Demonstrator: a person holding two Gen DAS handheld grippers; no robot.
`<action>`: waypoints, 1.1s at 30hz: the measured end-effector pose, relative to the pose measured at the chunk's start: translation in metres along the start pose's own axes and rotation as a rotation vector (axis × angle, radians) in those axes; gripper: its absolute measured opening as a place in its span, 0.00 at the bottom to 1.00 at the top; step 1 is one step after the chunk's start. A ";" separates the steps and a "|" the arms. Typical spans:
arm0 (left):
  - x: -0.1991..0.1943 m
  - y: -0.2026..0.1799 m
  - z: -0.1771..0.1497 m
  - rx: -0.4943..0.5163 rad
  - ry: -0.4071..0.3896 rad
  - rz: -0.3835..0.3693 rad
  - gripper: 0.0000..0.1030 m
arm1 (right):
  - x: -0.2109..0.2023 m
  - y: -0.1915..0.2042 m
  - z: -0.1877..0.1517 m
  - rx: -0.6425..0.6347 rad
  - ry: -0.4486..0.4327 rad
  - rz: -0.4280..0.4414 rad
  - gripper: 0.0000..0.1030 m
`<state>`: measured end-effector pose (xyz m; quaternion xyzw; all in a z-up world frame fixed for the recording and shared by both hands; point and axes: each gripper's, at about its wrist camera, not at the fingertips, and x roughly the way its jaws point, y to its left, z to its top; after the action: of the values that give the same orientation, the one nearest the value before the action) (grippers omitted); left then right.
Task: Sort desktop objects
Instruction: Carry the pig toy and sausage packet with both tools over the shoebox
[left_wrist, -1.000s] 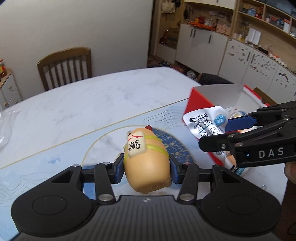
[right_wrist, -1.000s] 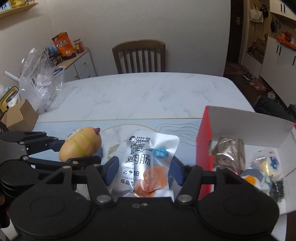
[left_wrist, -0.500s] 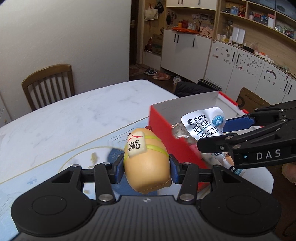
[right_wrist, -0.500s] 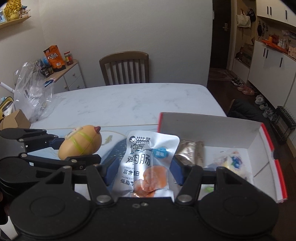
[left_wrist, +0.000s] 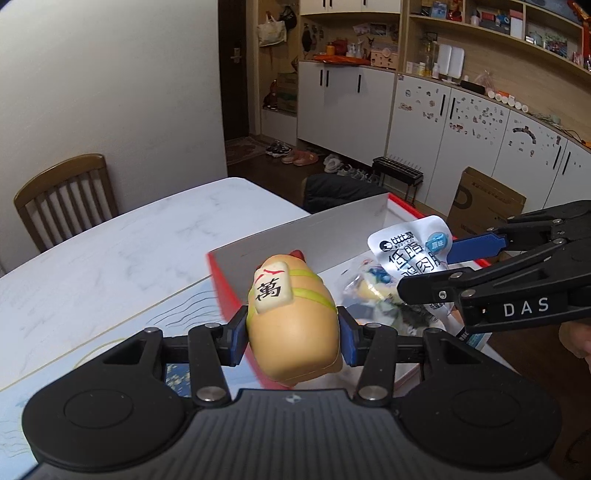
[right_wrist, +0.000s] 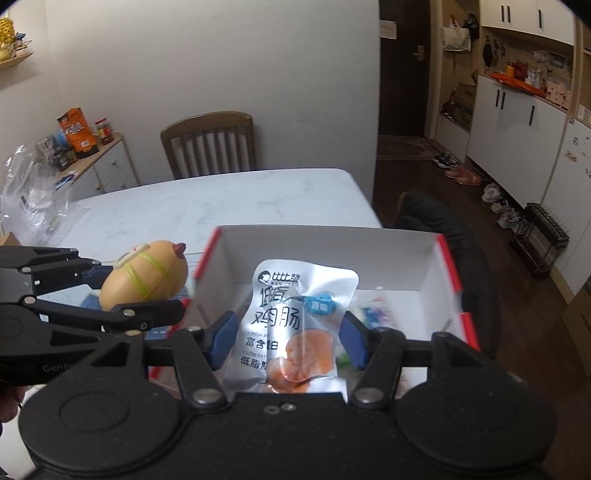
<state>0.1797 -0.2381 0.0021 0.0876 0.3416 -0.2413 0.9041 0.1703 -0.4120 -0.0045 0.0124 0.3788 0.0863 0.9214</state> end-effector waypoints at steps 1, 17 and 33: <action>0.003 -0.003 0.002 0.002 0.002 -0.002 0.46 | 0.000 -0.005 0.000 0.003 0.000 -0.004 0.58; 0.070 -0.031 0.038 0.050 0.075 -0.028 0.46 | 0.020 -0.068 0.000 0.019 0.025 -0.057 0.58; 0.147 -0.021 0.044 0.101 0.206 -0.051 0.46 | 0.070 -0.072 -0.010 -0.004 0.123 -0.030 0.58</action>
<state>0.2905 -0.3264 -0.0615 0.1485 0.4224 -0.2706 0.8522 0.2227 -0.4714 -0.0667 -0.0004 0.4348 0.0737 0.8975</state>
